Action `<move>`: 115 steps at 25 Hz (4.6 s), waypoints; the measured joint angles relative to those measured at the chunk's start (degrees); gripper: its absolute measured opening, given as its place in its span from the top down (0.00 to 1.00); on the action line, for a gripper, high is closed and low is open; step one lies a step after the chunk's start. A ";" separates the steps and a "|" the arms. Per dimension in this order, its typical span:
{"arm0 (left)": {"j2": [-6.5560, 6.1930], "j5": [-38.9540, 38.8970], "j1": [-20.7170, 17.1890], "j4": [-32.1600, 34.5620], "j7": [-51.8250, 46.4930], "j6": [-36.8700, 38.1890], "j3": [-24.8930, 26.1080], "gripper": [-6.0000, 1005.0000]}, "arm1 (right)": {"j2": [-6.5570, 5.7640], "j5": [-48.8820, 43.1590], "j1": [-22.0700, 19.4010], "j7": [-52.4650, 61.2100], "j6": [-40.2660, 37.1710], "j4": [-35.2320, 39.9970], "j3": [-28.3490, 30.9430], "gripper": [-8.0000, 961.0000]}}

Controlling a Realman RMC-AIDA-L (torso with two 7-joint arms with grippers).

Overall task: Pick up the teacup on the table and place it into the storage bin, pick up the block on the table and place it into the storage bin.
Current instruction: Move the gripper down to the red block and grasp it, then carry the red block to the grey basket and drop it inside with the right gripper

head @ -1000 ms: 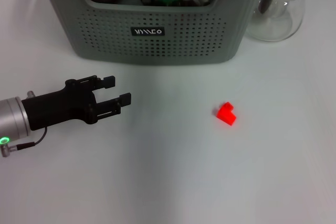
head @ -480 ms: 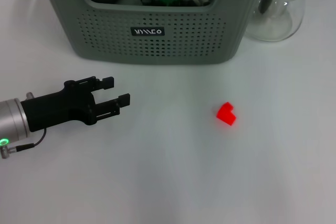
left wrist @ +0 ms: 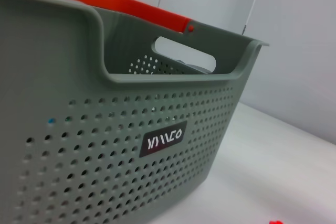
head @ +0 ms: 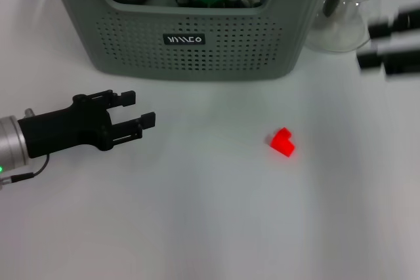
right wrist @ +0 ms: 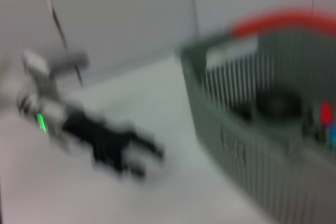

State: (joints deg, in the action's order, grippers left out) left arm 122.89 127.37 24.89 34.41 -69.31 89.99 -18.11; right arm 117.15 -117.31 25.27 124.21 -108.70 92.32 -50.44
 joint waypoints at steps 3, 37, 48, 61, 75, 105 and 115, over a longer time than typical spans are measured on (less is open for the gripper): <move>-0.70 0.21 -0.67 0.40 0.18 2.35 -0.02 0.34 | 1.87 -9.57 1.19 -0.19 -1.01 -0.20 -3.49 0.40; 0.01 -0.29 -2.92 0.71 0.40 1.96 0.62 0.34 | 3.51 -24.11 19.86 15.84 29.31 -37.82 -37.88 0.42; 0.00 -0.29 -2.83 0.22 0.40 1.57 0.62 0.34 | 3.41 -23.81 20.06 16.04 30.55 -39.26 -38.04 0.44; 0.07 -0.29 -2.79 0.22 0.40 1.59 0.63 0.34 | 3.37 -23.67 19.80 17.65 32.19 -40.19 -40.48 0.72; 0.07 -0.28 -2.84 0.22 0.40 1.62 1.14 0.34 | 2.91 -4.10 11.57 12.09 17.02 -0.23 -12.44 0.78; 0.15 -0.47 -1.42 -1.15 0.02 1.07 1.24 0.34 | 2.89 -32.93 46.78 19.71 67.97 -59.06 -18.25 0.78; 0.16 -0.46 -2.07 -1.19 0.26 1.04 1.31 0.34 | 3.15 -31.69 38.88 20.04 60.30 -43.00 -17.91 0.49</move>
State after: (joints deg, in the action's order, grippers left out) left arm 123.05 126.91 22.83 33.21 -69.04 91.03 -16.80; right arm 120.30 -149.00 64.15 144.25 -48.40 49.31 -68.36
